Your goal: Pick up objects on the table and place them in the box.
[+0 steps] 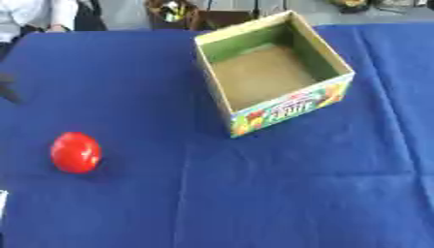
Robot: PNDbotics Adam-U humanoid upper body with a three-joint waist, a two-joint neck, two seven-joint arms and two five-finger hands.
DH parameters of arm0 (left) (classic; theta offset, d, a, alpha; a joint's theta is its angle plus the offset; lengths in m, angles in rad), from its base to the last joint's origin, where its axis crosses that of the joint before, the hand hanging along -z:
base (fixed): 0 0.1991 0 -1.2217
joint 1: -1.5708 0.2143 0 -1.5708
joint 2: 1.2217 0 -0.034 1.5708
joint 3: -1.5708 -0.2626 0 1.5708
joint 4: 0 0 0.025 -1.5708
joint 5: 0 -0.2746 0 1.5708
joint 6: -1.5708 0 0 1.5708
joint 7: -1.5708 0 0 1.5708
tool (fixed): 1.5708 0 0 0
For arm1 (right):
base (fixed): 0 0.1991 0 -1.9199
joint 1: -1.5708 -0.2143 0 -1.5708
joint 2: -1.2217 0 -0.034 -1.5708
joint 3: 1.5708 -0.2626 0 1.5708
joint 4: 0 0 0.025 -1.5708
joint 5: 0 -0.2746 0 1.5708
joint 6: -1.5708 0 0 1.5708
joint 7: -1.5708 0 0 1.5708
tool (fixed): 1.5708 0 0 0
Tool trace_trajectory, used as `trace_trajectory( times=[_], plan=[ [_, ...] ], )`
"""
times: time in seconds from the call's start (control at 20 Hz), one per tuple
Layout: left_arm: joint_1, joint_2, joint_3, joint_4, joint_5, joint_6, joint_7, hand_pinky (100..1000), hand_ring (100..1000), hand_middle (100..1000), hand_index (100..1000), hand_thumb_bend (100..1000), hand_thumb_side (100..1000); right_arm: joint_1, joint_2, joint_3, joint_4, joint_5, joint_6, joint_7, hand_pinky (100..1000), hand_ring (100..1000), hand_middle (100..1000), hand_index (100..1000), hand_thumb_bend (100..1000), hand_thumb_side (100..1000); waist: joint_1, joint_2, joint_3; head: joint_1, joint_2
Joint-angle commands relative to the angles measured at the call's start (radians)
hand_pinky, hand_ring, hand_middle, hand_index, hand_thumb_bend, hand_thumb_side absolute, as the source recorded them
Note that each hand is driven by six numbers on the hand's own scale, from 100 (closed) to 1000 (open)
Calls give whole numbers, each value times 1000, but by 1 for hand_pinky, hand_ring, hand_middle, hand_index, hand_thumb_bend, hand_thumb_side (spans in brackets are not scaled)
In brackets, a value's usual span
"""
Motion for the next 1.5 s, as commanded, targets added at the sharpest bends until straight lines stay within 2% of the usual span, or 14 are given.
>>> trace_trajectory(
  times=[0.05, 0.3, 0.35, 0.6, 0.85, 0.95, 1.25, 1.4, 1.45, 1.5],
  plan=[
    [-7, 45, 19, -18, -35, -2, -1, 343, 531, 603, 837, 100, 1000, -7, -14, -7, -20, 10, 0, 3, 701, 750, 519, 727, 206, 651, -1, -16, 4, -4, -11],
    [-2, 206, 41, -18, -198, 26, -24, 355, 557, 653, 867, 100, 905, -4, -19, -4, -20, 9, 2, 6, 701, 750, 519, 727, 206, 651, 5, -21, 7, -16, -8],
    [2, 244, 41, -18, -241, 42, -38, 360, 568, 672, 880, 100, 864, -3, -19, -3, -20, 9, 2, 7, 701, 750, 519, 727, 207, 652, 6, -23, 7, -18, -7],
    [31, 418, 20, -18, -423, 122, -143, 399, 623, 742, 923, 100, 793, 0, -21, -1, -20, 9, 3, 11, 702, 750, 519, 727, 208, 652, 10, -28, 7, -19, -7],
    [39, 566, -15, -18, -530, 160, -258, 435, 662, 778, 953, 100, 776, 0, -20, 2, -20, 8, 3, 16, 702, 750, 519, 727, 207, 652, 12, -33, 4, -11, -1],
    [37, 619, -33, -18, -567, 170, -322, 484, 706, 798, 963, 100, 779, 1, -20, 3, -20, 7, 4, 17, 702, 750, 519, 727, 207, 652, 13, -35, 0, -6, 0],
    [25, 729, -91, -18, -612, 170, -497, 570, 760, 829, 974, 100, 769, 1, -18, 5, -20, 7, 4, 21, 703, 751, 518, 727, 210, 653, 13, -36, -8, 1, -6],
    [14, 759, -105, -18, -616, 160, -564, 592, 774, 832, 976, 100, 783, 1, -16, 6, -20, 6, 4, 23, 703, 751, 518, 727, 211, 653, 13, -35, -11, -2, -11],
    [10, 764, -107, -18, -617, 158, -580, 595, 776, 830, 975, 120, 791, 1, -16, 6, -20, 6, 4, 23, 703, 751, 518, 727, 212, 653, 13, -35, -11, -3, -12],
    [7, 769, -111, -18, -618, 156, -595, 600, 782, 832, 975, 196, 788, 1, -17, 7, -20, 6, 4, 23, 703, 751, 518, 727, 213, 654, 13, -35, -11, -3, -13]
  ],
)
